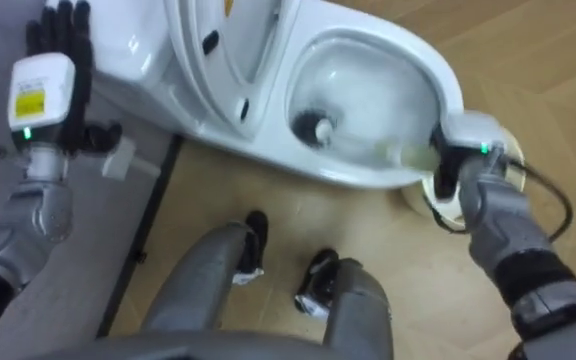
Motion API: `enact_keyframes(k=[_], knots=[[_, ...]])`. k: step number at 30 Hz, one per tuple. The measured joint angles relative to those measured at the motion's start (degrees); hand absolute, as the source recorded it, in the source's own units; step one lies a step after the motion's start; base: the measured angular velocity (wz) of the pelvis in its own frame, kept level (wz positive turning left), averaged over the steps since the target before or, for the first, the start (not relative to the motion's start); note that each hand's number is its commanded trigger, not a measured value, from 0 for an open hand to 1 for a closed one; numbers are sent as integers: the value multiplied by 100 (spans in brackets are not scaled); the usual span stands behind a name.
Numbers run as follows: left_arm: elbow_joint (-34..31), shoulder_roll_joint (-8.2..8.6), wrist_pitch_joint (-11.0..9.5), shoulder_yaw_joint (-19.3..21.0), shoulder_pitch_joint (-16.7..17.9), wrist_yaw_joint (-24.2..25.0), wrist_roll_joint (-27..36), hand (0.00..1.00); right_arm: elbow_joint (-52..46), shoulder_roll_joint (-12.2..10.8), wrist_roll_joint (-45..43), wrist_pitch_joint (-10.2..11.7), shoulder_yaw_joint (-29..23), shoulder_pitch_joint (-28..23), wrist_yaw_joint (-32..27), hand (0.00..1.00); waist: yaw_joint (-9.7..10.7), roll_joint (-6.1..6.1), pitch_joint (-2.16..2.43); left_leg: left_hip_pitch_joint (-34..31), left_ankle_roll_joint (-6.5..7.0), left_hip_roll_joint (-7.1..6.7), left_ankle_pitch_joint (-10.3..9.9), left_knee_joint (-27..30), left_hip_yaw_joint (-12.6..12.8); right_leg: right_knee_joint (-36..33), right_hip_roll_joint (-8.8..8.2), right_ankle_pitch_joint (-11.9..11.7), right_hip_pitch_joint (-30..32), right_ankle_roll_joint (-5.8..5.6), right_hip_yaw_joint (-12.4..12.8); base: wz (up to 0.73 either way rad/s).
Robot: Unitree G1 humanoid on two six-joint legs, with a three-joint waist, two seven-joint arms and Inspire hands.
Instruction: Brush toilet
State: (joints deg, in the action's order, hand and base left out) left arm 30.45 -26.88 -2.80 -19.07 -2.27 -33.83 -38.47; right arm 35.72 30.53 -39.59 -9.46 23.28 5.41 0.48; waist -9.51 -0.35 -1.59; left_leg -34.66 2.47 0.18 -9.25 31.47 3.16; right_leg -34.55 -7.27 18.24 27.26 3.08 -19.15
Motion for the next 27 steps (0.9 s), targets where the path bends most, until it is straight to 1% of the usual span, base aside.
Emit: enact_keyframes(k=[1,2,3,4,5,6,8,9,10,11,12,13,14,15,16,18,19,20,21,22,23,24,25,26,27], knots=[[-35,28,-5,100,192,71,-13,0,-128,-20,-10,9,-98,-278,40,100,13,-16,7,201,-7,0,0,-114,60,104,18,-1,-179,-1,14,0],[-101,69,4,243,454,93,-111,0,-286,-128,-80,8,-254,-545,130,100,49,-67,37,430,-21,-7,6,-263,132,225,21,-1,-364,-2,27,-6],[-152,102,13,339,586,102,-128,0,-347,-193,-124,14,-320,-652,169,100,84,-88,58,534,-35,-9,13,-335,149,314,33,-5,-469,1,24,-5],[-202,161,31,443,866,103,-138,0,-461,-286,-161,16,-407,-861,222,100,158,-115,80,729,-54,-14,10,-447,146,464,60,-8,-687,4,18,0],[-300,229,31,562,1046,113,-139,0,-611,-322,-157,22,-483,-1090,231,100,178,-139,86,880,-79,-9,-6,-501,146,582,95,-5,-869,0,13,6],[-340,248,31,599,1121,122,-137,0,-670,-330,-152,24,-498,-1176,234,100,180,-150,84,949,-82,-7,-8,-530,146,640,108,-5,-949,0,16,5],[-470,339,16,784,1470,194,-123,0,-765,-409,-161,100,-588,-1437,296,100,206,-216,95,1294,-83,-21,-8,-666,142,917,144,-9,-1357,-10,-11,2],[-509,346,16,800,1555,202,-119,0,-785,-429,-179,136,-635,-1501,336,100,205,-230,106,1369,-83,-25,-8,-685,144,992,152,-6,-1455,-18,-21,8],[-599,365,16,851,1726,215,-115,0,-807,-452,-210,193,-686,-1620,354,100,206,-253,124,1503,-83,-29,-9,-694,143,1132,170,-11,-1653,-31,-54,13],[-741,374,25,894,1897,279,-103,0,-833,-478,-254,212,-722,-1731,389,100,209,-282,137,1619,-83,-26,-9,-703,139,1274,184,-18,-1822,-42,-99,15],[-810,377,25,917,1994,319,-104,0,-859,-493,-298,212,-731,-1789,410,100,210,-301,147,1673,-83,-11,-9,-714,138,1329,188,-18,-1903,-46,-114,16],[-899,388,25,936,2172,345,-122,0,-981,-526,-418,211,-776,-1923,455,100,209,-313,142,1817,-115,-7,-31,-744,130,1452,218,-24,-2102,-55,-145,10],[-930,400,25,950,2236,354,-124,0,-1038,-557,-460,212,-813,-1990,471,100,211,-317,145,1900,-146,-6,-51,-774,127,1513,234,-25,-2193,-58,-147,7],[-946,459,17,1014,2466,356,-119,0,-1158,-621,-532,220,-904,-2122,530,100,206,-330,136,2067,-188,-6,-81,-827,129,1601,250,-23,-2383,-61,-162,0],[-958,561,15,1124,2650,356,-119,0,-1212,-681,-561,254,-970,-2223,553,100,193,-344,134,2210,-204,-7,-99,-826,122,1692,263,-23,-2561,-63,-165,0],[-972,681,16,1227,2828,355,-108,0,-1257,-780,-567,283,-1060,-2337,594,100,190,-342,138,2341,-241,0,-164,-803,95,1804,313,-24,-2765,-63,-188,5],[-980,729,15,1231,2880,354,-90,0,-1270,-837,-564,298,-1105,-2402,599,100,182,-319,135,2400,-267,-5,-212,-800,16,1851,353,-24,-2861,-61,-234,19],[-1034,783,11,1236,2919,354,-52,0,-1270,-868,-560,311,-1107,-2439,599,100,165,-312,135,2445,-274,-5,-217,-806,-56,1890,371,-25,-2943,-59,-272,18],[-1090,826,-1,1259,2951,354,-48,0,-1270,-883,-561,314,-1118,-2449,599,100,150,-306,140,2463,-274,-5,-217,-806,-62,1890,375,-25,-2963,-59,-284,13],[-1256,918,-38,1337,3029,354,-42,0,-1270,-943,-569,315,-1175,-2460,604,100,131,-298,130,2516,-274,-8,-217,-815,-90,1898,386,-26,-3031,-59,-301,7],[-1384,1013,-113,1432,3082,336,-18,0,-1270,-1021,-571,313,-1243,-2474,615,100,129,-291,135,2550,-276,-6,-219,-809,-109,1935,396,-24,-3081,-56,-307,8],[-1413,1041,-154,1452,3084,316,46,0,-1270,-1053,-568,313,-1269,-2479,622,100,123,-291,135,2564,-277,-12,-219,-807,-123,1970,402,-22,-3116,-51,-319,10],[-1430,1081,-204,1452,3119,294,221,0,-1274,-1093,-558,310,-1297,-2476,642,100,96,-264,149,2572,-277,-29,-219,-813,-194,1996,417,-21,-3144,-38,-339,8],[-1408,1133,-239,1453,3106,293,460,0,-1271,-1130,-546,300,-1337,-2473,665,100,75,-279,135,2606,-278,-34,-219,-835,-218,2009,424,-21,-3172,-37,-338,6],[-1388,1164,-245,1462,3114,293,566,0,-1254,-1147,-545,295,-1341,-2474,665,100,70,-271,135,2642,-278,-40,-219,-856,-235,2018,425,-21,-3205,-37,-339,0]])
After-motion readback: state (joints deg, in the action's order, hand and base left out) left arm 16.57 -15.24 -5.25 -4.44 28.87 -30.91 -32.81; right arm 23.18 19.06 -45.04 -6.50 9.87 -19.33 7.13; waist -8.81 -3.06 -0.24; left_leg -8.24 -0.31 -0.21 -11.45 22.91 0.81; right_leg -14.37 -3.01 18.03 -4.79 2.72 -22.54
